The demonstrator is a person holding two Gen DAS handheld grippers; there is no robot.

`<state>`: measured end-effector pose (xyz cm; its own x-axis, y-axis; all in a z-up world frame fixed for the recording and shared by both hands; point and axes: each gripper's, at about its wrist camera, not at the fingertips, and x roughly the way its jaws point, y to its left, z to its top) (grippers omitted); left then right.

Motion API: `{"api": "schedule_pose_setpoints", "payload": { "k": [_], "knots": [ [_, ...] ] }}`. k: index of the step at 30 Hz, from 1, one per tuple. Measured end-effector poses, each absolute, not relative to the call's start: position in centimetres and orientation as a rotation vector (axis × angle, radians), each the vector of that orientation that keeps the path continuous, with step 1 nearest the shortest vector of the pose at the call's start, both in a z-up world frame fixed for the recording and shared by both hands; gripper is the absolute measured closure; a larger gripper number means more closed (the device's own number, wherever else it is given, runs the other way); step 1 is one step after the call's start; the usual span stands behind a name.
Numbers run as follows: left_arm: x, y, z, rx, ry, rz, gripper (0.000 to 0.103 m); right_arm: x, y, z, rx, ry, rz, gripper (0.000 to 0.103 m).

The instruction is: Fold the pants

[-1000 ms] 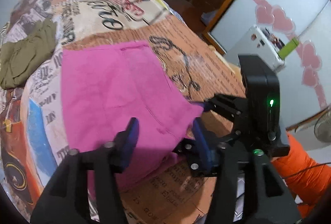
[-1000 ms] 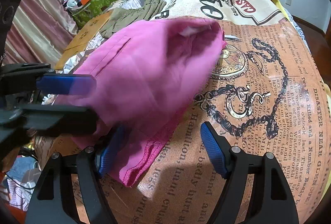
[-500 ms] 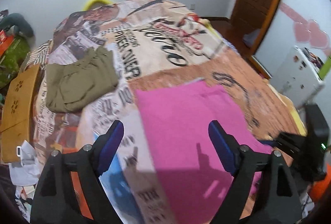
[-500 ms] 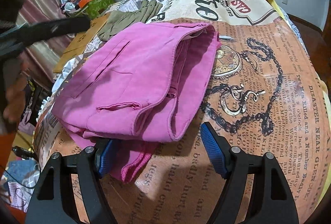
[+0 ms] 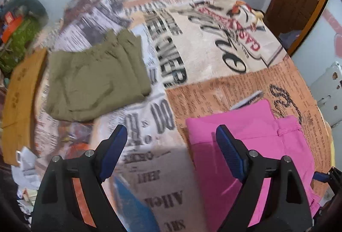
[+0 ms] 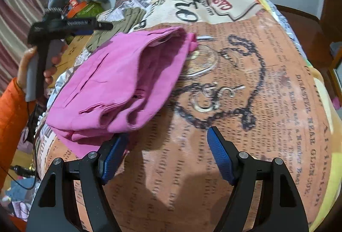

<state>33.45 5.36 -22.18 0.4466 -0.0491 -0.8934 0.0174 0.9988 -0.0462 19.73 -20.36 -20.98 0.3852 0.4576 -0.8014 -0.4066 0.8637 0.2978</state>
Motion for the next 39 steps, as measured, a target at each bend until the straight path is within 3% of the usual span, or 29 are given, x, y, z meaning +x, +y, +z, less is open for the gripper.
{"api": "schedule_pose_setpoints", "payload": {
  "k": [5,20,39],
  "knots": [
    [33.6,4.7,-25.7,-0.020,1.211,-0.034,0.015,20.4,-21.5,-20.8,0.077,1.034,0.507,0.030],
    [25.8,7.5,-24.3,0.064,1.158,-0.030,0.006,20.7,-22.3,-16.9,0.109,0.900,0.481,0.030],
    [16.6,4.7,-23.1,0.030,1.105,-0.083,0.006,18.2,-17.6,-20.4,-0.008,1.024,0.592,0.030]
  ]
}}
